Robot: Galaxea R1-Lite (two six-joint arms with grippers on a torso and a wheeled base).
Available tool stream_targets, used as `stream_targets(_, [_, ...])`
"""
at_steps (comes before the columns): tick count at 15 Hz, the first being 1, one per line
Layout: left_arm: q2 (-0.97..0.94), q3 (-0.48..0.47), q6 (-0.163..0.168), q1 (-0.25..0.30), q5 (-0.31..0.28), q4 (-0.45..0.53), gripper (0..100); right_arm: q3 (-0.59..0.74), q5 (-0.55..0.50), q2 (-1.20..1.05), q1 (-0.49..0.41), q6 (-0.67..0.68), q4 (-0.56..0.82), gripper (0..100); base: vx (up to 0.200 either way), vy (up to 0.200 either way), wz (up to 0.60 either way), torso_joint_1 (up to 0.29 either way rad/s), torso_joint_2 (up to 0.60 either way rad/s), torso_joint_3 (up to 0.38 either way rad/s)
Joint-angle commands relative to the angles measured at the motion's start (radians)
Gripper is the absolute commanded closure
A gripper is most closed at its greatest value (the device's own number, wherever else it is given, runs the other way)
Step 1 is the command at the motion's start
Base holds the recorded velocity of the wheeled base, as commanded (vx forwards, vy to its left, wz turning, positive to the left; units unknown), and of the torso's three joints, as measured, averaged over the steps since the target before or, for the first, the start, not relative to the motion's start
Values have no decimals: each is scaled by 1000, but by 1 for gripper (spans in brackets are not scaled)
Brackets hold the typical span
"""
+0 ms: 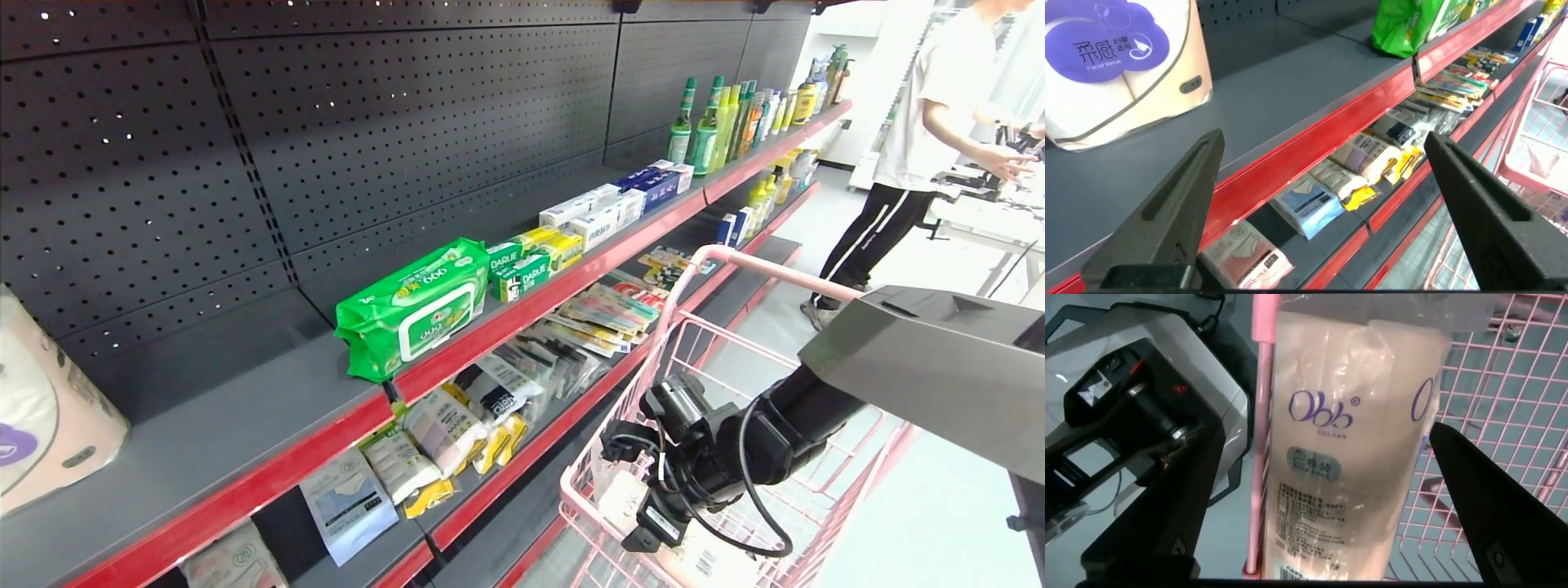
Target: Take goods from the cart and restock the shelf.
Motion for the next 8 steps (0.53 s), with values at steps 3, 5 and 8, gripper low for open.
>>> stream_targets(3, [0, 0, -1, 0, -1, 2, 0, -4, -9, 43, -6, -4, -69, 0, 0, 0, 0, 0, 0, 0])
stream_targets(5, [0, 0, -1, 0, -1, 2, 0, -1, -22, 56, -8, -4, -71, 0, 0, 0, 0, 0, 0, 0])
stream_targets(8, [1, 0, -1, 0, -1, 0, 0, 1, -22, 60, -17, -4, -71, 0, 0, 0, 0, 0, 0, 0])
